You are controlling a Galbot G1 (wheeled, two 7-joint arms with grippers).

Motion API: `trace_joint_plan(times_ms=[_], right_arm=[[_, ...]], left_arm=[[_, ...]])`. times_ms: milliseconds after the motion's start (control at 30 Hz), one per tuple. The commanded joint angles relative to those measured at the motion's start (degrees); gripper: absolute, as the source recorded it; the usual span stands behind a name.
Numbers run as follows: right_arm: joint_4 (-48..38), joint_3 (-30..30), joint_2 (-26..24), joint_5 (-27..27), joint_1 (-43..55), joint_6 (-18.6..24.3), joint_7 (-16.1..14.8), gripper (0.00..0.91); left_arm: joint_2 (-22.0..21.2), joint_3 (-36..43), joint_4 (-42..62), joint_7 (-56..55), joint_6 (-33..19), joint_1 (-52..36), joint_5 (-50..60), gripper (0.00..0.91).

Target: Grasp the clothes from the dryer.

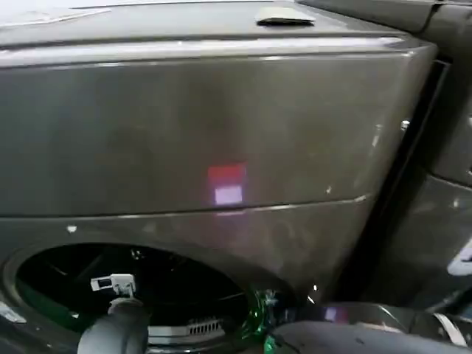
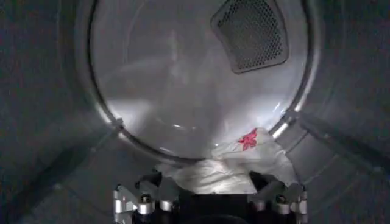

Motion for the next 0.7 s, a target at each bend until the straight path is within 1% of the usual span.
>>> trace_joint_plan(times_ms=[33, 400, 533, 700], right_arm=[[-0.09, 0.08, -0.16, 0.03, 0.00, 0.02, 0.05, 0.907], [-0.46, -0.14, 0.04, -1.22, -0.24, 1.80, -0.03, 0.907], [-0.56, -0.15, -0.16, -1.22, -0.26, 2.01, -0.15, 0.907], [-0.40, -0.38, -0.33, -1.18, -0.15, 2.07, -0.16, 0.907]], left_arm=[[-0.03, -0.05, -0.04, -0.02, 2.81, -0.04, 0.10, 0.907], [-0.10, 0.13, 0.90, -1.15, 2.81, -1.84, 0.26, 0.907], [0.19, 0.23, 3.66, -1.76, 2.54, -5.99, 0.28, 0.907], [0.21, 0.06, 11.66, -2.90, 0.80, -13.65, -0.24, 0.907]])
